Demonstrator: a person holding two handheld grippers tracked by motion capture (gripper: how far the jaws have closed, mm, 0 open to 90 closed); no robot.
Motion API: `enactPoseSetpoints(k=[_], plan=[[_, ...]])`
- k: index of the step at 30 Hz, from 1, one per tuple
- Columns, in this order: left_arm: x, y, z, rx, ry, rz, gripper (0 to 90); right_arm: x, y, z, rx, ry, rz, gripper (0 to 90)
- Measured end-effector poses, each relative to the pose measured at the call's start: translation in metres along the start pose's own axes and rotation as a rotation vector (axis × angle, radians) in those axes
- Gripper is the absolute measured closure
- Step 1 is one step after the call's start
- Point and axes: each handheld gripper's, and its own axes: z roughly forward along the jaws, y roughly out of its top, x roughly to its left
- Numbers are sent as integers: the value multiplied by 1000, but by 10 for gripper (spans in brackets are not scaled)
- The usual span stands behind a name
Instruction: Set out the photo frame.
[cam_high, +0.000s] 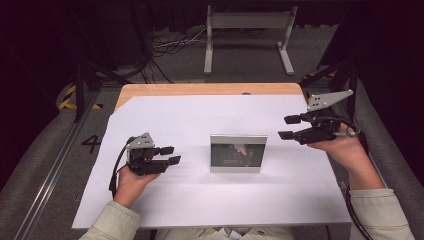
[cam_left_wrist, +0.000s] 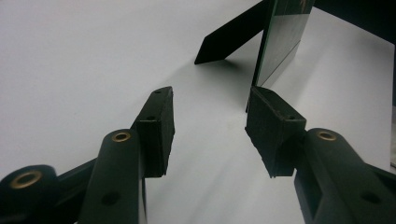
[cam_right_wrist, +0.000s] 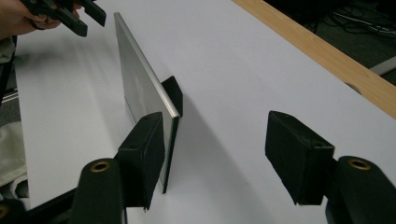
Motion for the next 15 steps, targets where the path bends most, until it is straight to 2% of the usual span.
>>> enactPoseSetpoints(k=[7, 12, 15], plan=[[1, 0, -3, -12, 9, -3, 513, -5, -17, -7, -8, -25, 35, 376], [2, 0, -3, -15, 21, 8, 510, -8, -37, -9, -17, -57, 69, 373], [2, 0, -3, -17, 21, 7, 508, -9, -41, -9, -22, -62, 78, 372]])
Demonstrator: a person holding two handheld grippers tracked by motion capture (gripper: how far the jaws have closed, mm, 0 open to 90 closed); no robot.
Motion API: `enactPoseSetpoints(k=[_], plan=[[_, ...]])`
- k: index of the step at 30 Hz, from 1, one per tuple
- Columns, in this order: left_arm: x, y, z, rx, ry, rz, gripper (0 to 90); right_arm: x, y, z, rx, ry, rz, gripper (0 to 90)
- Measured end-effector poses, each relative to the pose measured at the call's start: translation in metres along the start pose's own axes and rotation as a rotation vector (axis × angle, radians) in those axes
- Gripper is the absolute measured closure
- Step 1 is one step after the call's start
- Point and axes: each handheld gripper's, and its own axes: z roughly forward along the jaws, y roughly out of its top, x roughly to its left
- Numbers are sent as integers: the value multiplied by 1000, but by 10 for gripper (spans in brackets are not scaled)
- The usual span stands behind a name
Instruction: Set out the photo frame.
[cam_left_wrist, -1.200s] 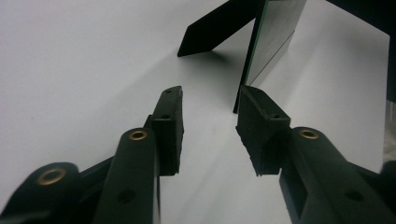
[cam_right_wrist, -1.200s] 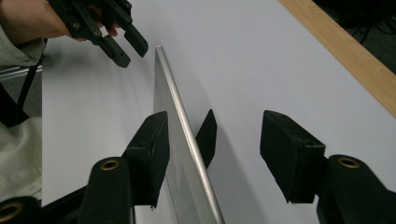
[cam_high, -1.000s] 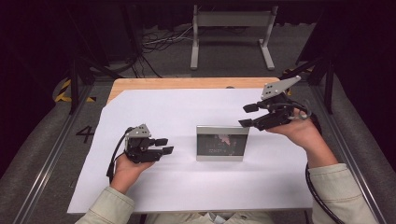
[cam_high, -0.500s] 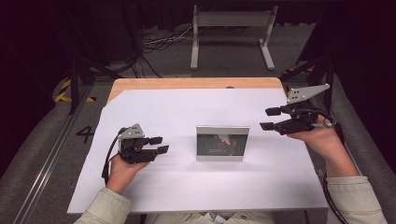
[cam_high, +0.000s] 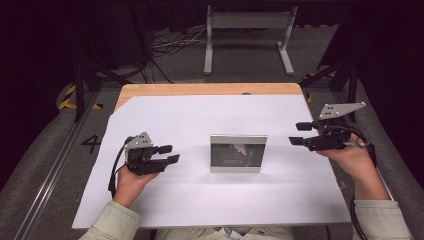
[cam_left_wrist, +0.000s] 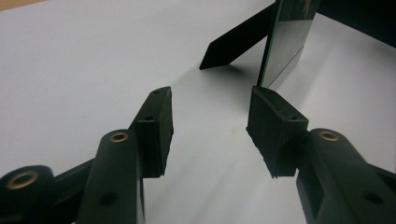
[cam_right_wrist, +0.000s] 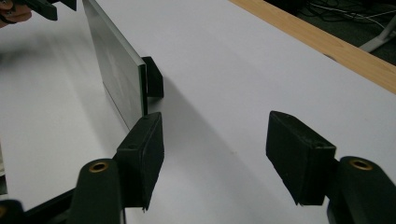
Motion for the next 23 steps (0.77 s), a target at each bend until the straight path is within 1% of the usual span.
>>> enactPoseSetpoints(k=[1, 4, 5, 8, 9, 11, 15, 16, 18, 23], plan=[[0, 0, 0, 1, 1, 2, 508, -1, -2, 0, 0, -1, 3, 371], [0, 0, 0, -3, -3, -9, 506, -2, -7, 0, -2, -7, 10, 366], [1, 0, 0, 3, 5, -7, 504, -2, -9, -1, -2, -9, 13, 355], [1, -1, 1, 11, 10, -18, 503, -2, -12, -2, 4, -18, 4, 353], [1, -1, 1, 12, 9, -24, 503, -3, -15, -3, -14, -13, 19, 352], [2, -1, 0, 9, 17, -18, 502, -3, -18, -3, -17, -12, 21, 353], [3, -1, 0, 9, 20, -17, 501, -3, -21, -1, -8, -12, 24, 351], [3, -1, 0, 10, 22, -22, 500, -3, -22, -1, -5, -13, 24, 351], [4, -1, 0, 16, 22, -22, 496, -3, -22, -1, -12, -11, 26, 348], [3, -1, -1, 6, 20, -28, 491, -3, -24, 1, -18, -10, 31, 344]])
